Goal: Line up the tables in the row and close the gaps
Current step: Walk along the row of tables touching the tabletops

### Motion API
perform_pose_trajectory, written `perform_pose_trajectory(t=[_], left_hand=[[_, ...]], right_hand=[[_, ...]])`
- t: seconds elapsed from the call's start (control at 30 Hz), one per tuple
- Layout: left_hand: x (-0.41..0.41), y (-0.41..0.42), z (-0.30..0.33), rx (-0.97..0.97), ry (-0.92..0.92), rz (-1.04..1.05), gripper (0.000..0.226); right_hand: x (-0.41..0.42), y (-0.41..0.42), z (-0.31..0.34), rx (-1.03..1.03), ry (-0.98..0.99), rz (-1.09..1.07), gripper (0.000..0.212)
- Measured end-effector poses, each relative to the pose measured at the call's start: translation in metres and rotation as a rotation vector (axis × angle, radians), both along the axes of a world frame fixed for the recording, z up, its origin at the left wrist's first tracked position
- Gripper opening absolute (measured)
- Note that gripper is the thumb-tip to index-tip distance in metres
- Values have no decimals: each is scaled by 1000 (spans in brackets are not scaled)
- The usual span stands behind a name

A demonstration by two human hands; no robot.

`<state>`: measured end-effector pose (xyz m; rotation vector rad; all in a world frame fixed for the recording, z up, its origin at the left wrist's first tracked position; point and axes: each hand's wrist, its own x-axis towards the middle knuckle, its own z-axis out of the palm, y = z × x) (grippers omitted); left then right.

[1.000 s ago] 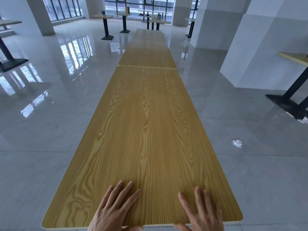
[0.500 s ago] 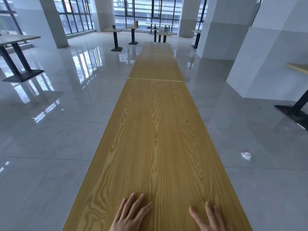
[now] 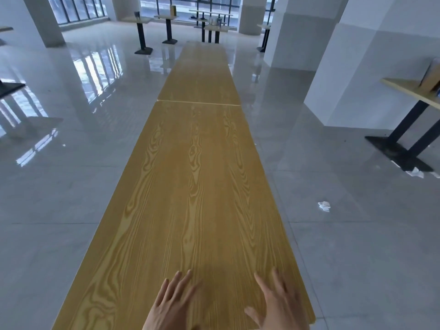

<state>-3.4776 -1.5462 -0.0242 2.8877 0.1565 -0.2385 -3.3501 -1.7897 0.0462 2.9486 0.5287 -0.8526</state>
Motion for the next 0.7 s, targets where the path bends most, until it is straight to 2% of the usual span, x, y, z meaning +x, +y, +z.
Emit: perform_pose_trajectory(t=[0.1, 0.3, 0.47, 0.7], left_hand=[[21, -19, 10, -7, 47, 54, 99], [65, -44, 42, -46, 36, 125, 88], [98, -58, 82, -109, -45, 179, 82], [181, -57, 134, -69, -85, 181, 83]], right_hand=[[20, -11, -3, 72, -72, 66, 92], [62, -22, 13, 120, -48, 137, 89], [95, -25, 55, 140, -93, 168, 86], [167, -10, 112, 213, -229, 172, 84]])
